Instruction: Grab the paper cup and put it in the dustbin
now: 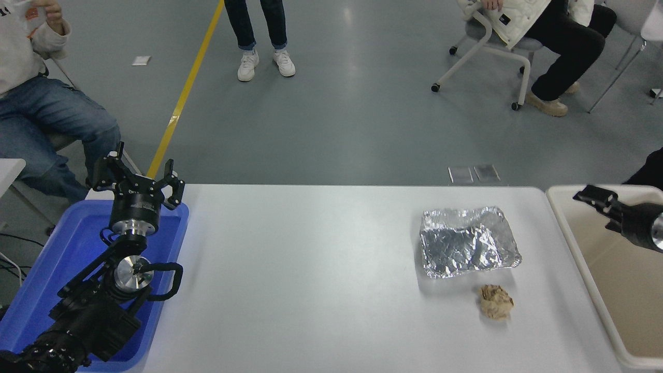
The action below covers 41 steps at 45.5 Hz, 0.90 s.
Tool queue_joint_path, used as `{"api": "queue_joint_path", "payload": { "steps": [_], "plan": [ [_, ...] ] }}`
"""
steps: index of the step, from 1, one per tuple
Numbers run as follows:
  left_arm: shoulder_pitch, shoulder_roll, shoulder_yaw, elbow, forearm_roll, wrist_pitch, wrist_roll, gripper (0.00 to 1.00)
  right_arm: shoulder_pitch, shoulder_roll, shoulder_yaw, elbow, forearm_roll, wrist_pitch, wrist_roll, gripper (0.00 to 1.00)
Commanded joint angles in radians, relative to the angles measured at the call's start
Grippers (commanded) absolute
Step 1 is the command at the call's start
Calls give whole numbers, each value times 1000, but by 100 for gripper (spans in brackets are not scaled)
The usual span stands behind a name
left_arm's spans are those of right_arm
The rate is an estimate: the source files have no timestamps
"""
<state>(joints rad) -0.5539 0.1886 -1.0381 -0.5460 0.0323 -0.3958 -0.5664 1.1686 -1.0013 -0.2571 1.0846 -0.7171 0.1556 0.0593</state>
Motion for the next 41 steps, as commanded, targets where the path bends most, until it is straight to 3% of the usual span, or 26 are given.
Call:
{"api": "queue_joint_path", "payload": {
  "steps": [1, 8, 14, 25, 33, 41],
  "plan": [
    [0, 0, 1, 0, 0, 0, 0, 99, 540, -48, -597, 274, 1, 16, 0, 100],
    [0, 0, 1, 0, 1, 0, 0, 99, 894, 81, -930, 464, 11, 68, 5, 100],
    [0, 0, 1, 0, 1, 0, 0, 99, 1135, 306, -1116, 558, 139, 134, 10, 100],
    [2, 0, 1, 0, 0, 0, 0, 99, 1270, 637, -1075, 575, 389, 355, 10, 100],
    [2, 0, 1, 0, 0, 0, 0, 99, 1345, 753, -976, 569, 582, 551, 2, 100],
    [2, 0, 0, 0, 0, 0, 0, 99, 1444, 759, -969, 604, 601, 630, 0, 100]
  ]
}}
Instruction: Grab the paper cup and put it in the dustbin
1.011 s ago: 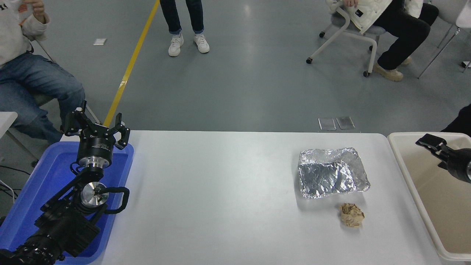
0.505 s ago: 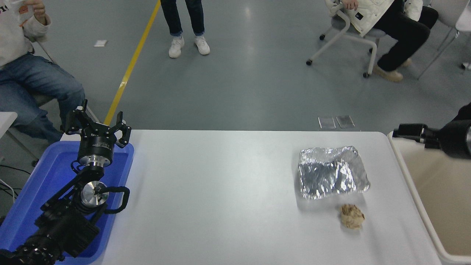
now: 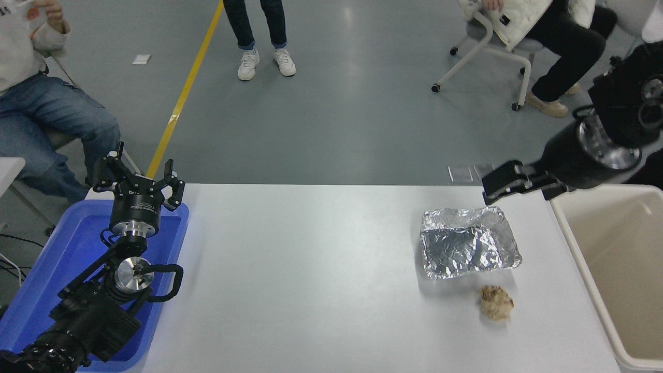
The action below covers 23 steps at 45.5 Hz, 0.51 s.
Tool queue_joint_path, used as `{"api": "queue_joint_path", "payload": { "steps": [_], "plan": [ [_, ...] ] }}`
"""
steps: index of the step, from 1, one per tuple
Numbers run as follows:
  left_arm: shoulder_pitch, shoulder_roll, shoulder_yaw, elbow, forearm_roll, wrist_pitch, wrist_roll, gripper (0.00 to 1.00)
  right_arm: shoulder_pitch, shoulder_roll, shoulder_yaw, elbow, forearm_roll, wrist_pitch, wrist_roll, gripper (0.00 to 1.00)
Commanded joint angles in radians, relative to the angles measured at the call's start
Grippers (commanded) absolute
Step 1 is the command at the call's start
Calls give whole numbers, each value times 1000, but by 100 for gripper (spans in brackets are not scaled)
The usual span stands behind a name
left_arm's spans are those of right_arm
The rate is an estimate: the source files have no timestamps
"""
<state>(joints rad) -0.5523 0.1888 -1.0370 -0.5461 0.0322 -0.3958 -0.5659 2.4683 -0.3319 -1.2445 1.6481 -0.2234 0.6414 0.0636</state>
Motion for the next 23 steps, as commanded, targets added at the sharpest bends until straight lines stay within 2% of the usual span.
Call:
{"api": "queue_joint_path", "payload": {
  "steps": [1, 11, 23],
  "plan": [
    [0, 0, -1, 0, 0, 0, 0, 99, 158, 88, 20, 44, 108, 144, -5, 100],
    [0, 0, -1, 0, 0, 0, 0, 99, 230, 25, 16, 56, 105, 144, -10, 100],
    [0, 0, 0, 0, 0, 0, 0, 99, 219, 14, 11, 67, 105, 144, -10, 100]
  ]
}}
